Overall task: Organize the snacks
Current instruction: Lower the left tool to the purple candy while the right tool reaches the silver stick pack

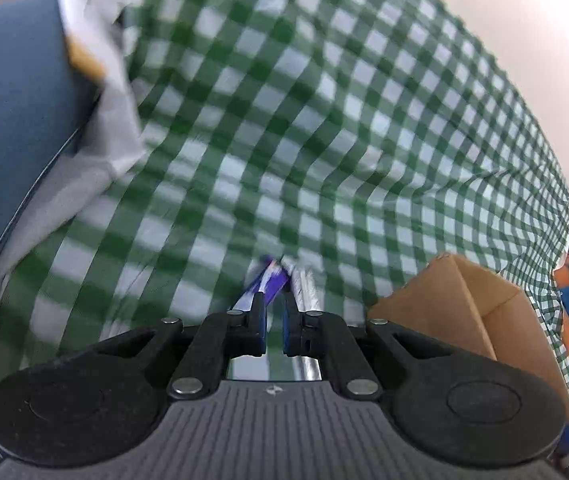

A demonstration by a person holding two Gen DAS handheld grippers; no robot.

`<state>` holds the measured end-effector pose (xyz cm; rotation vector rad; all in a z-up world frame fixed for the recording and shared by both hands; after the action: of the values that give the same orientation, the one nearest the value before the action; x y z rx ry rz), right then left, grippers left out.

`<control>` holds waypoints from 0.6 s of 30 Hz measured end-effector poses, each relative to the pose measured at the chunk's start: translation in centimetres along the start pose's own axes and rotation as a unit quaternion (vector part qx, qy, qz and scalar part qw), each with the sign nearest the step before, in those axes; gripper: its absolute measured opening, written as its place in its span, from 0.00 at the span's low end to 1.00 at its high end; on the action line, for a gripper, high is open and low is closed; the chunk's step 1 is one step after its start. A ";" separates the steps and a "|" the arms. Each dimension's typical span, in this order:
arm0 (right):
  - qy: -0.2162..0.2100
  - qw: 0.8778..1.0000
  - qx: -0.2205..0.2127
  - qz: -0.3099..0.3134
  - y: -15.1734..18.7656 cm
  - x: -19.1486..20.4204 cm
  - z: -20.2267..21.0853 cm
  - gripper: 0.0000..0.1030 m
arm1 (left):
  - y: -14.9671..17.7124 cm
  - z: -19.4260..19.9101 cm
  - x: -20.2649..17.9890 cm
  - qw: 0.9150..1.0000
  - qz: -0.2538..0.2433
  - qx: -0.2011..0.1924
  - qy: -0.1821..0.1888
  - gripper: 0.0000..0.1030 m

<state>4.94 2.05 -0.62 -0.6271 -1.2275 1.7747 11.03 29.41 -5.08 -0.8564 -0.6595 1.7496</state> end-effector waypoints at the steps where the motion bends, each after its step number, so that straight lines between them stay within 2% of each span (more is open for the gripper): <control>1: -0.003 1.000 0.011 -0.003 0.1 0.7 -1.0 0.22 | 0.0 -0.1 -0.1 1.000 -0.002 -0.004 0.003 0.07; 5: 0.003 0.999 0.032 0.014 1.1 3.8 -5.0 0.23 | 0.6 -0.6 0.4 1.000 -0.015 0.001 0.004 0.07; 9: 0.030 0.998 0.063 0.000 1.8 4.6 -9.7 0.25 | 1.3 -1.9 0.9 1.000 -0.018 0.013 -0.004 0.07; 11: 0.061 0.995 0.083 -0.005 2.3 4.3 -12.1 0.33 | 1.4 -2.4 1.6 1.000 -0.011 0.018 -0.004 0.10; 12: 0.072 0.992 0.098 -0.016 2.5 4.0 -13.0 0.35 | 1.5 -2.7 1.8 1.000 -0.010 0.020 -0.004 0.11; 16: 0.084 0.987 0.133 -0.033 3.6 3.5 -16.2 0.50 | 1.7 -4.0 1.8 0.999 -0.019 0.030 -0.007 0.32; 18: 0.076 0.984 0.154 -0.043 4.1 3.4 -17.5 0.50 | 1.7 -4.9 1.5 0.999 -0.031 0.034 -0.007 0.35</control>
<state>15.46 12.82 -10.99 -0.5087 -0.8420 1.7621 13.70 30.46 -9.70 -0.7684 -0.6261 1.7139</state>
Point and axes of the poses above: each gripper's, at about its wrist camera, not at the fingertips, and z roughly against the way its jaws point, x to its left, y to its underside, the point moved 1 cm from there along -z, roughly the way its jaws point, and after that the axes turned 11 degrees about -z, right-handed, at the moved point
